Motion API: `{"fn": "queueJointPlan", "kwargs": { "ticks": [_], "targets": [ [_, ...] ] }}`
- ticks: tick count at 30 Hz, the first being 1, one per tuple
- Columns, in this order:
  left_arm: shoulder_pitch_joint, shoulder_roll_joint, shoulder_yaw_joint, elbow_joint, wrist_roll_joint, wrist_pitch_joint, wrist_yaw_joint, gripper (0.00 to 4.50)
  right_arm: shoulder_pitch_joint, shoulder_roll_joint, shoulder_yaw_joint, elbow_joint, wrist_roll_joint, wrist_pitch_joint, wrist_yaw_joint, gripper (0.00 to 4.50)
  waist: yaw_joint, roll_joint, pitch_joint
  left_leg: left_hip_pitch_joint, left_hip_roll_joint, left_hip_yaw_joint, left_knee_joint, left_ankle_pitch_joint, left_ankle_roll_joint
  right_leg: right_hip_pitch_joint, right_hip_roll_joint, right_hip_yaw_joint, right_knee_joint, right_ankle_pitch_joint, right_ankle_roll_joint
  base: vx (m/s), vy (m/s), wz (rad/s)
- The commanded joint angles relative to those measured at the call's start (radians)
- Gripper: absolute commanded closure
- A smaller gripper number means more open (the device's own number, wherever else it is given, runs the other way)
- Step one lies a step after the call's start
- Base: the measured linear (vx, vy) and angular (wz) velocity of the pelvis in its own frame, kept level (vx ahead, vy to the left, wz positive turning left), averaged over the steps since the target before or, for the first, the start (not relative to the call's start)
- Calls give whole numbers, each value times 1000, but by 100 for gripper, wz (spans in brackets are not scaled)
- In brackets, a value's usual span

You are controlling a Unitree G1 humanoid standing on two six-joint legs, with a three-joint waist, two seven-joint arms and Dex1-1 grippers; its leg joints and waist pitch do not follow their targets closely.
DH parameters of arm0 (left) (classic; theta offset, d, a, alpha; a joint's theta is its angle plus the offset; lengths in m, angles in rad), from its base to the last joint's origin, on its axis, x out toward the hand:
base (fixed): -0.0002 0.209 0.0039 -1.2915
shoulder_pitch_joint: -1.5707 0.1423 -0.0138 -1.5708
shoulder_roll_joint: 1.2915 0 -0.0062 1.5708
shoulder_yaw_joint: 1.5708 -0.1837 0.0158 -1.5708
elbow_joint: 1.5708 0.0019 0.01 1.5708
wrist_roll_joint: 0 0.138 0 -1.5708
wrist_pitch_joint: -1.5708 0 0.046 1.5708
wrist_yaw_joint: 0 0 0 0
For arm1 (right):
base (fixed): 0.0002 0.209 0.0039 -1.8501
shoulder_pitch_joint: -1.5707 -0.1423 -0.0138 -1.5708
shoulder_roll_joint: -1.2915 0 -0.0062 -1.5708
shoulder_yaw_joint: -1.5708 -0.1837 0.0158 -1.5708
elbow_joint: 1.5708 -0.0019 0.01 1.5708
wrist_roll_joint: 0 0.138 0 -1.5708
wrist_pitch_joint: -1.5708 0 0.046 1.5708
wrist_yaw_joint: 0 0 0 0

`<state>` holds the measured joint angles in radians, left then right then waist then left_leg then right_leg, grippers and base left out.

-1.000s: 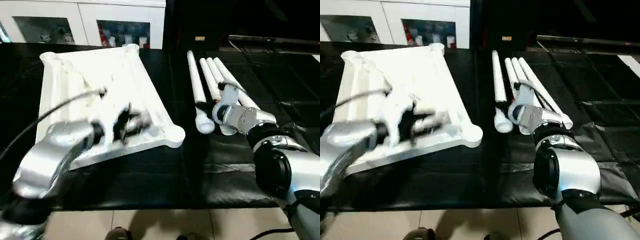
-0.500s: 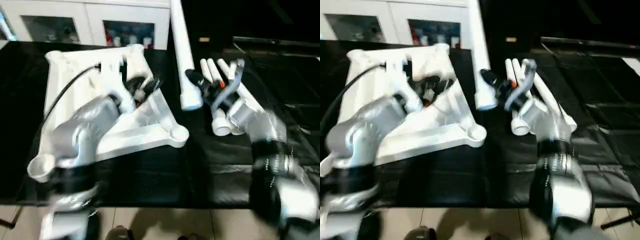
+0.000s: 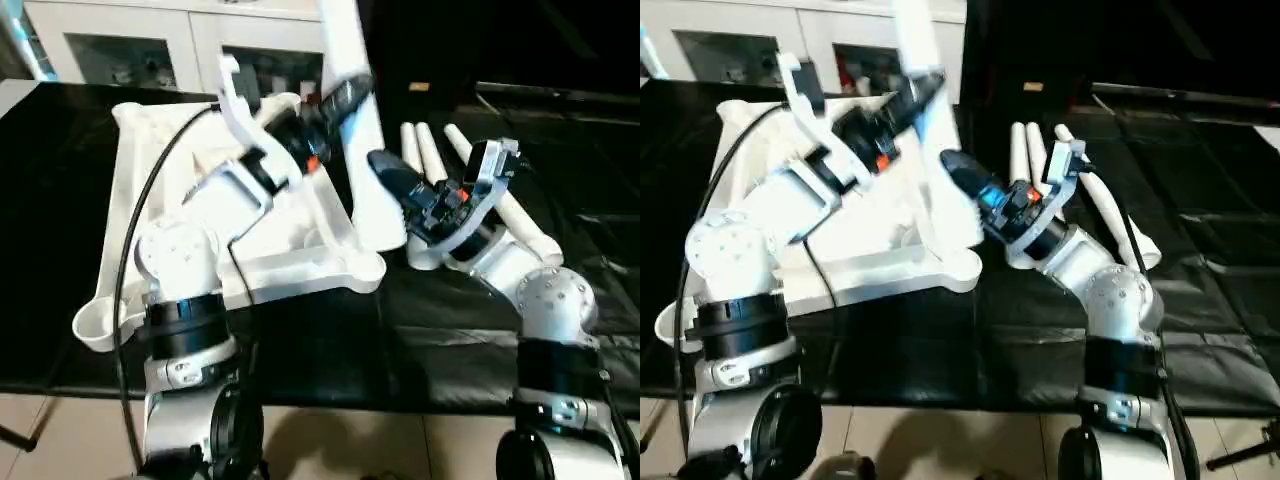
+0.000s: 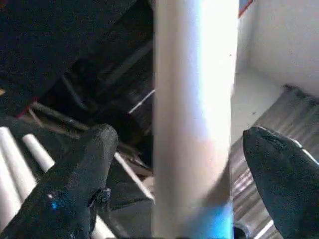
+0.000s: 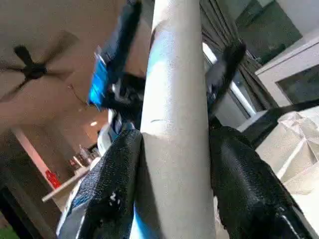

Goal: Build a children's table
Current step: Pick table leg

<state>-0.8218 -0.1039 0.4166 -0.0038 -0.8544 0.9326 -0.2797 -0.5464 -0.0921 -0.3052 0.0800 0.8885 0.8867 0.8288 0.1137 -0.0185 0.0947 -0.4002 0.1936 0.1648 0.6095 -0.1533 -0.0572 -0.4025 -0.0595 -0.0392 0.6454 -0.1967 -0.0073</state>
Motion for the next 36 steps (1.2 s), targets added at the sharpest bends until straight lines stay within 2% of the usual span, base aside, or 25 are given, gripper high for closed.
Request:
{"fn": "queueJointPlan", "kwargs": {
  "ticks": [1, 3, 5, 8, 10, 12, 14, 16, 17, 18, 20, 21, 22, 23, 25, 29, 36],
  "targets": [
    [-15, -1, -11, -9, -20, 20, 4, 0, 4, -10, 11, -37, 7, 0, -20, 268, 1, 9, -98, 24, 23, -5, -67, -172, -28, 54, -66, 34, -92, -161, -183, 0, 0, 0],
    [-20, 1, -14, -6, -17, 25, 20, 29, 9, -14, 26, -58, -16, -12, -44, 268, 1, 8, -99, 23, 23, -6, -67, -162, -31, 54, -66, 34, -90, -148, -180, 0, 0, 0],
    [-21, 3, -16, -5, -12, 27, 28, 36, 10, -15, 30, -64, -22, -14, -48, 268, 2, 9, -99, 22, 23, -6, -67, -153, -32, 55, -65, 34, -89, -134, -176, 0, 0, 0],
    [-24, 22, -50, 1, 36, 35, 71, 68, -3, -19, 84, -81, -135, -84, -104, 268, -1, 9, -99, 22, 23, -6, -67, -151, -38, 53, -64, 34, -88, -128, -165, 0, 0, 0],
    [-31, 30, -77, 16, 93, 26, 147, 81, -10, -31, 167, -107, -247, -148, -159, 268, -1, 8, -99, 21, 24, -9, -69, -151, -52, 54, -63, 34, -89, -136, -140, 0, 0, 0],
    [-35, 29, -82, 21, 111, 19, 176, 103, -14, -37, 203, -110, -291, -174, -185, 268, -3, 9, -98, 22, 21, -9, -68, -160, -59, 53, -64, 35, -90, -153, -132, 0, 0, 0],
    [-42, 14, -74, 28, 136, 0, 233, 119, -18, -43, 247, -109, -356, -215, -219, 268, -2, 9, -98, 21, 23, -10, -69, -162, -64, 53, -64, 36, -90, -149, -130, 0, 0, 0],
    [-43, 10, -72, 29, 142, -5, 248, 133, -18, -45, 258, -109, -372, -225, -228, 268, -3, 10, -99, 22, 22, -10, -68, -164, -61, 53, -63, 36, -89, -137, -135, 0, 0, 0],
    [-49, -9, -57, 36, 149, -16, 293, 157, -19, -50, 298, -110, -434, -272, -250, 268, -3, 8, -100, 22, 22, -10, -67, -162, -57, 53, -62, 35, -88, -123, -141, 0, 0, 0],
    [-53, -25, -42, 42, 152, -24, 332, 161, -20, -47, 325, -105, -482, -318, -267, 268, -3, 9, -100, 19, 22, -11, -66, -153, -63, 54, -62, 35, -86, -99, -145, 0, 0, 0],
    [-55, -33, -36, 44, 152, -29, 348, 164, -20, -46, 333, -106, -497, -333, -272, 268, -5, 9, -101, 20, 21, -11, -66, -152, -57, 55, -61, 34, -84, -80, -153, 0, 0, 0],
    [-57, -46, -22, 47, 152, -39, 385, 173, -18, -38, 346, -103, -530, -373, -293, 268, -6, 10, -101, 19, 20, -10, -66, -150, -50, 57, -61, 35, -83, -70, -159, 0, 0, 0],
    [-58, -52, -18, 48, 152, -43, 397, 202, -19, -36, 351, -102, -546, -388, -307, 268, -6, 11, -101, 19, 21, -11, -65, -151, -51, 55, -61, 35, -82, -66, -160, 0, 0, 0],
    [-60, -67, -6, 50, 149, -47, 429, 207, -21, -28, 362, -97, -577, -424, -337, 268, -7, 10, -101, 19, 20, -10, -65, -156, -49, 55, -61, 35, -84, -71, -161, 0, 0, 0],
    [-61, -74, 0, 51, 146, -48, 441, 211, -23, -26, 368, -94, -590, -441, -344, 268, -9, 10, -101, 20, 18, -10, -64, -164, -48, 56, -59, 35, -84, -79, -158, 0, 0, 0],
    [-56, -86, -11, 46, 146, -48, 456, 249, -23, -25, 392, -91, -624, -485, -362, 268, -12, 13, -100, 23, 19, -10, -64, -175, -43, 53, -58, 35, -85, -75, -162, 0, 0, 0],
    [-37, -89, -41, 33, 135, -50, 455, 264, -11, -29, 419, -96, -648, -511, -345, 269, -14, 14, -101, 22, 19, -11, -63, -172, -37, 56, -57, 35, -81, -49, -167, 0, 0, 0]
  ]
}}
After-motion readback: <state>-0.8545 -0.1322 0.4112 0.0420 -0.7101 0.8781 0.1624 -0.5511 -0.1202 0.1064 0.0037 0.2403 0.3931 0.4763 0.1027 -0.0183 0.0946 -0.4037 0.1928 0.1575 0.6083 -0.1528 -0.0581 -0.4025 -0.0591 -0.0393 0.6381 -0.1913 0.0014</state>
